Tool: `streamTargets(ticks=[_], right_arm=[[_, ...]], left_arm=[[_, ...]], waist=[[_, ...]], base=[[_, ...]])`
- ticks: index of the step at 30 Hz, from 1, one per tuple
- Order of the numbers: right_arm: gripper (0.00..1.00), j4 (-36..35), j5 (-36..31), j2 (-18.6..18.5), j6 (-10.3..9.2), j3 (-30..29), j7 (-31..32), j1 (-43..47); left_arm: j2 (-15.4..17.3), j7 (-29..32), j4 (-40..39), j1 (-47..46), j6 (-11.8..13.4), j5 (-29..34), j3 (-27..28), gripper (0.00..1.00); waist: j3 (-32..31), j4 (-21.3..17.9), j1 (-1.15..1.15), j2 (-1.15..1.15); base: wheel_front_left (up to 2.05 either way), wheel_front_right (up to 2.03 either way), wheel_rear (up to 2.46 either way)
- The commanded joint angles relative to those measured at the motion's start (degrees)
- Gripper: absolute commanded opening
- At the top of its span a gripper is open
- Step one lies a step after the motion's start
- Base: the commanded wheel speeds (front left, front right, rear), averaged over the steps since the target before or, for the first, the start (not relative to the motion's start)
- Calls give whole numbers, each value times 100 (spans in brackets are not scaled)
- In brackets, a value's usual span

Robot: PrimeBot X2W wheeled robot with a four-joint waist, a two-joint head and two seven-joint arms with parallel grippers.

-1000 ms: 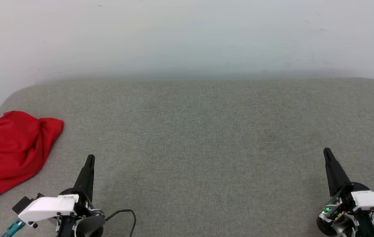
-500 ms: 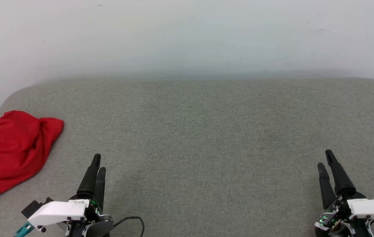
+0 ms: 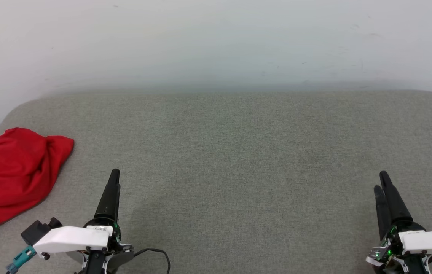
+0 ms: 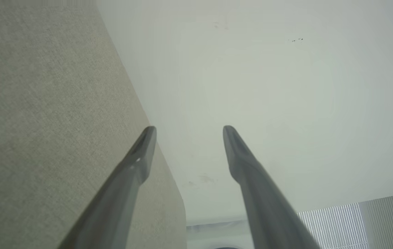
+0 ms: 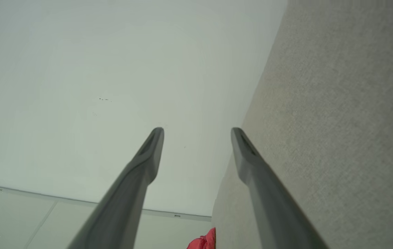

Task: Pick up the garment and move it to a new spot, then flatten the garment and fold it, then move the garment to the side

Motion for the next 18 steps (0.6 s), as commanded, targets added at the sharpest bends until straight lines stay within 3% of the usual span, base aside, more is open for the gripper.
streamTargets(ticks=[1,18], right_arm=[[100,-169,-231,-30,1,-22,-70,-22],[100,-541,-2682,6,1,-99,-439,171]], left_arm=[[12,-71,-176,-44,-2,244,12,100],[13,-440,-671,54,10,2444,-176,100]], waist=[[1,3,-1,0],[-18,58,-1,0]], base=[[0,0,0],[0,0,0]])
